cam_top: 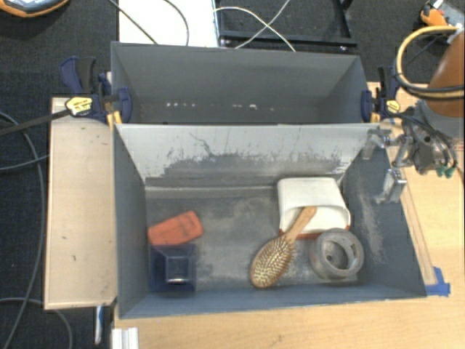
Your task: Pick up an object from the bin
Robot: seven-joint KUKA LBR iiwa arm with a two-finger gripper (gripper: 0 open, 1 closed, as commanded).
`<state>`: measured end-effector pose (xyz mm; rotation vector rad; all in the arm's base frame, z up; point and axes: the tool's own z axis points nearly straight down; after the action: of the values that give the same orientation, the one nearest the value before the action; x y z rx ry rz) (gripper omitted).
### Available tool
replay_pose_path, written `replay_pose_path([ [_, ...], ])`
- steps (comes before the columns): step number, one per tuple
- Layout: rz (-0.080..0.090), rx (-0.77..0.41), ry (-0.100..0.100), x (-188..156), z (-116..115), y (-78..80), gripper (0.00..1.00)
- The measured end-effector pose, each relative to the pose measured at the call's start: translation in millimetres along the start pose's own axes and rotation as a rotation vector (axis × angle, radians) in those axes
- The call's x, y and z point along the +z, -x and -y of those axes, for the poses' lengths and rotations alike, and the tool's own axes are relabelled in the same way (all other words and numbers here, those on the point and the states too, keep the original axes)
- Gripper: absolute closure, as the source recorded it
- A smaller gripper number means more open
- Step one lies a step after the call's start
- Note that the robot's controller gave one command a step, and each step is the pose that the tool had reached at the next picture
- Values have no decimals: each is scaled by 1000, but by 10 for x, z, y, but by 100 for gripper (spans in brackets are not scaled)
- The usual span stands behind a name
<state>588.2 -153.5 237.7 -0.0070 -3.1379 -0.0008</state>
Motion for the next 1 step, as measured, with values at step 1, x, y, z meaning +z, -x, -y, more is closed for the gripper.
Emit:
replay_pose_path([
  [1,8,-6,-2,-51,-10,15,0],
])
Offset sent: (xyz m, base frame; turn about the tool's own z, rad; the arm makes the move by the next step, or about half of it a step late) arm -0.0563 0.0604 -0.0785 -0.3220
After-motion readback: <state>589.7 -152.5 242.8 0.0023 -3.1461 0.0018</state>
